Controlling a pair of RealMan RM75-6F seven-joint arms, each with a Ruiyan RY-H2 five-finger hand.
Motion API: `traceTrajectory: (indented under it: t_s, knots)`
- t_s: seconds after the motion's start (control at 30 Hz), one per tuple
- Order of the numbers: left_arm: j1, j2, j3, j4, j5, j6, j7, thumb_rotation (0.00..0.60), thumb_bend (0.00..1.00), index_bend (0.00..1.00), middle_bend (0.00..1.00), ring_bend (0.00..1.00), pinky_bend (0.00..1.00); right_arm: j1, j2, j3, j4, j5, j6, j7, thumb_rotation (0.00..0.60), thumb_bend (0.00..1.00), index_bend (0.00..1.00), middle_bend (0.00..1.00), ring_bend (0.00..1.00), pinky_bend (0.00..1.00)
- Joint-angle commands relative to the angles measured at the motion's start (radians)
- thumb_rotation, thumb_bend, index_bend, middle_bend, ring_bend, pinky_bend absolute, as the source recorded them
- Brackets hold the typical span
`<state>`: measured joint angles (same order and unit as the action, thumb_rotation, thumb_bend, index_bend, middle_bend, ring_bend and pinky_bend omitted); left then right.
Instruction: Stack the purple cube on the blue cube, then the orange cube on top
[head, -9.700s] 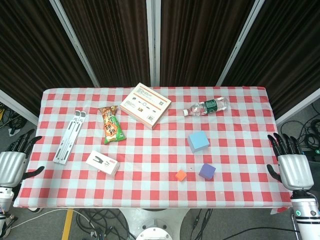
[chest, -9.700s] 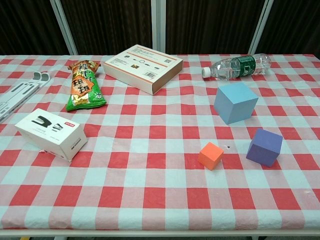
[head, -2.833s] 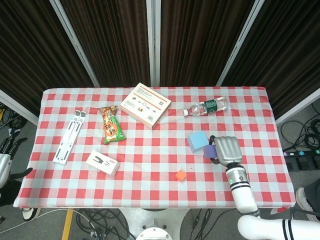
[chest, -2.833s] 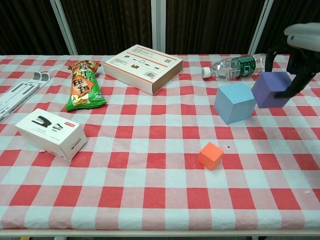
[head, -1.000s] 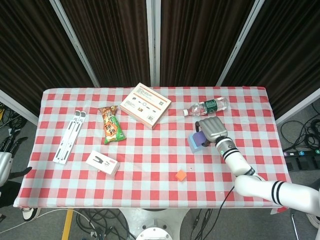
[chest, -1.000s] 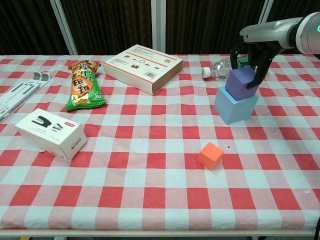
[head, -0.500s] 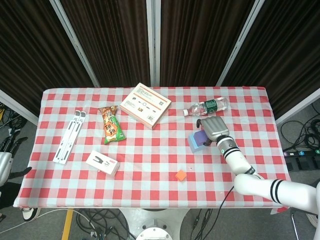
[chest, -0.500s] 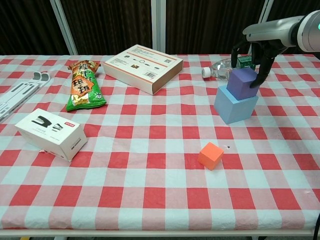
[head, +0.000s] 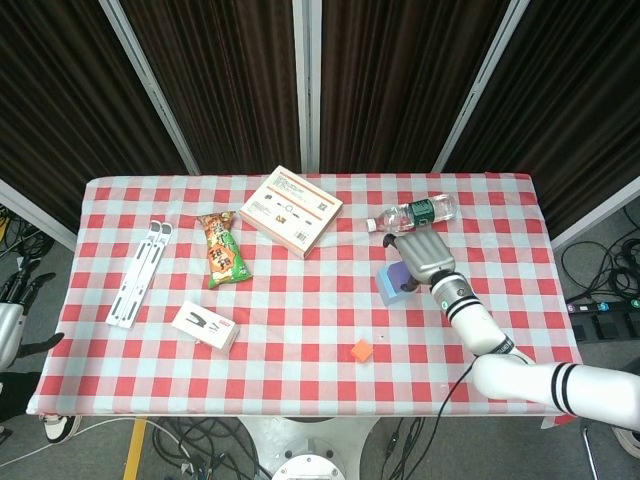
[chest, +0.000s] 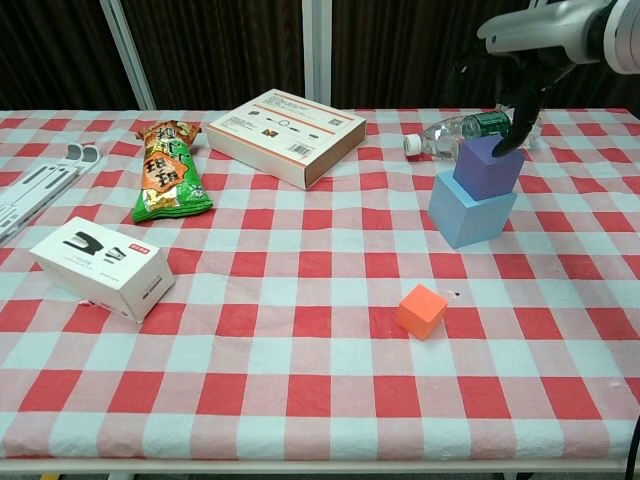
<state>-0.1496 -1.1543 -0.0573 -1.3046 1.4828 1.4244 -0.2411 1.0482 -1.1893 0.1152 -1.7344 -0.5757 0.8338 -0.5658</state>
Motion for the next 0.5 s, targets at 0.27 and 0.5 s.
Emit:
traceTrajectory:
  t_s: [0.27,0.5]
  knots:
    - [-0.002,0.001,-0.005,-0.009,0.002,0.009,0.002,0.6,0.05,0.22,0.14,0.13,0.27,0.012,0.166,-0.043,-0.312,-0.087,0.071,-0.113,0.6,0.0,0.32,1.0,1.0,1.0]
    - [0.002,0.004,-0.006,-0.007,-0.006,0.007,-0.001,0.6,0.05,0.22,0.14,0.13,0.27,0.027,0.101,-0.104,-0.304,-0.124,0.04,-0.164,0.6,0.0,0.34,1.0,1.0,1.0]
